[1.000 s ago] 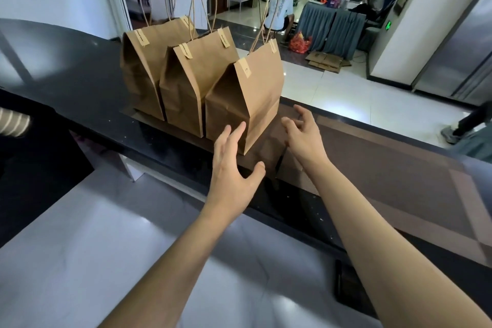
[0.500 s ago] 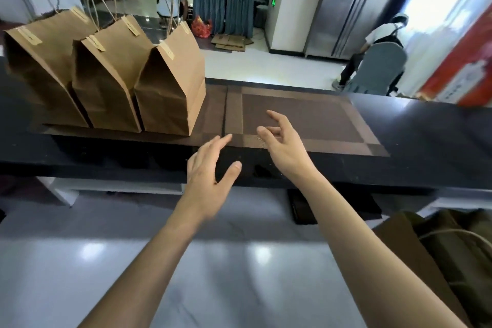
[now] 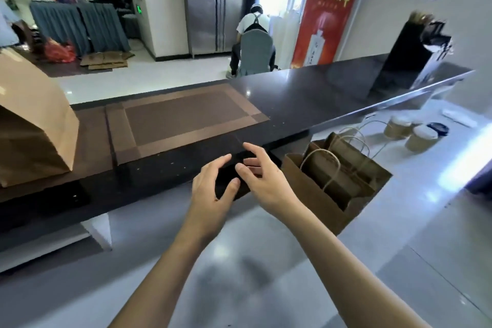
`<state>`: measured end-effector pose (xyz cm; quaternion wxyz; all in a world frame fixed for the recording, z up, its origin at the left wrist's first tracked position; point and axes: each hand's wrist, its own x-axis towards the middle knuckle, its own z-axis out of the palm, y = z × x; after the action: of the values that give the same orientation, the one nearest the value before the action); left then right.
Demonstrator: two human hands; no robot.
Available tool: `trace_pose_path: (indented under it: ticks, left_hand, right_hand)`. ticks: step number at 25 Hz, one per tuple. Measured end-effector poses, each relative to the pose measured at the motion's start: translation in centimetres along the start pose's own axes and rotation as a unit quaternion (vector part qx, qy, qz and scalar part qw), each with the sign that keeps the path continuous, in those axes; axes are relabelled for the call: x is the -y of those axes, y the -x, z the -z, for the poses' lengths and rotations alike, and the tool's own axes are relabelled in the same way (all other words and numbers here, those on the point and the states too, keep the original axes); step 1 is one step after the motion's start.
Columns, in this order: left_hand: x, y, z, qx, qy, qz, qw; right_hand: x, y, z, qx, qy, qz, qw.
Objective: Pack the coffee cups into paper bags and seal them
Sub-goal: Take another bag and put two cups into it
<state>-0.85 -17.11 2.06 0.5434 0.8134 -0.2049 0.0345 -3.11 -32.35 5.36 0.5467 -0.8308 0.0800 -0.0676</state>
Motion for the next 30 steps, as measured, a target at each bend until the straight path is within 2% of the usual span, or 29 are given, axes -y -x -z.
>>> trace_pose_path:
  ticks: [7, 16, 20, 26, 30]
  left_hand:
    - [-3.0, -0.8, -7.9, 0.092, 0.061, -0.004, 0.994]
    - [-3.6, -1.5, -15.1, 0.083, 0.058, 0.033, 0.994]
    - [-2.5, -3.1, -16.0, 0.085, 0.063, 0.050, 0.993]
    - [0.0, -6.7, -16.8, 0.154, 0.078, 0.120, 0.978]
    - [3.0, -7.8, -17.7, 0.155, 0.131, 0.170, 0.964]
  right_hand:
    - [-3.9, 5.1, 8.7, -0.111, -0.006, -0.009, 0.994]
    - [-10.5, 10.5, 15.7, -0.185, -0.029, 0.012, 0.982]
    - [-12.9, 11.3, 16.4, -0.215, -0.030, -0.009, 0.976]
    - [-17.2, 11.7, 14.3, -0.249, -0.026, -0.089, 0.964]
    - [-19.4, 11.7, 12.0, -0.211, -0.026, -0.164, 0.963]
